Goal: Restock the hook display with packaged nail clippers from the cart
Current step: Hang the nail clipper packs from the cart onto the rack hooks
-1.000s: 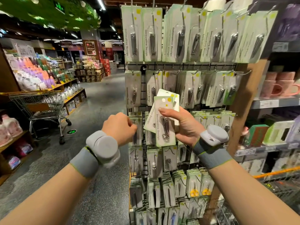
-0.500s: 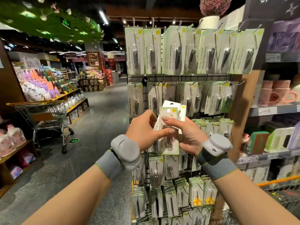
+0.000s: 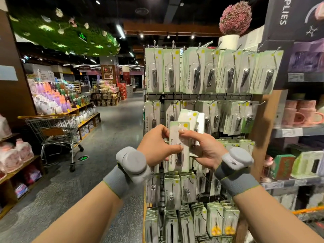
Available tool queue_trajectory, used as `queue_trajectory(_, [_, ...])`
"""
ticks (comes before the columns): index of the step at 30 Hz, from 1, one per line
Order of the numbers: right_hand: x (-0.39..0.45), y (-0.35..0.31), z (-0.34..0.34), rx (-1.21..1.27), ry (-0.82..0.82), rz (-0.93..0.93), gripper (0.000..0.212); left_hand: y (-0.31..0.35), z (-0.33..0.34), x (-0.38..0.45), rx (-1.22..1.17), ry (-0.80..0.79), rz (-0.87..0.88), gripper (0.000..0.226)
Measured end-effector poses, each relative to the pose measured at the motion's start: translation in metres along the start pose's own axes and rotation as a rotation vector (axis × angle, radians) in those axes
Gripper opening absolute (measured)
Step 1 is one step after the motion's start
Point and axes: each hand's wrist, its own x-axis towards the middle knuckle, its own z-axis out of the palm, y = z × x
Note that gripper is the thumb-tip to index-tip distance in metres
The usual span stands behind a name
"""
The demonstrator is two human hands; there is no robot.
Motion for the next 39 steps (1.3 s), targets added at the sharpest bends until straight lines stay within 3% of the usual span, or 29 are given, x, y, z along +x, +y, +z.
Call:
queue_trajectory(10, [0.0, -0.011, 0.012, 0.117, -0.126, 0.103, 0.011, 0.008, -0.023, 0.001, -0.187, 0.008, -0.052, 0.029])
queue_trajectory(19, [0.007, -0.021, 0.025, 0.046, -0.05, -0.062, 0.008, 0.007, -0.04, 0.006, -0.334, 0.101, -0.024, 0.034])
queue_trajectory(23, [0.011, -0.026, 0.02, 0.002, -0.012, -0.089, 0.015, 0.005, -0.048, 0.009, -0.489, 0.097, 0.033, 0.058])
queue_trajectory(25, [0.013, -0.029, 0.018, -0.018, -0.007, -0.11, 0.019, 0.001, -0.051, 0.015, -0.358, 0.114, 0.107, 0.067])
queue_trajectory(31, [0.015, -0.035, 0.023, -0.11, -0.003, -0.12, 0.017, 0.002, -0.049, 0.035, -0.068, 0.346, 0.163, 0.031])
queue_trajectory(39, [0.015, -0.038, 0.028, -0.118, -0.008, -0.116, 0.016, 0.0, -0.051, 0.053, -0.04, 0.474, 0.195, 0.008])
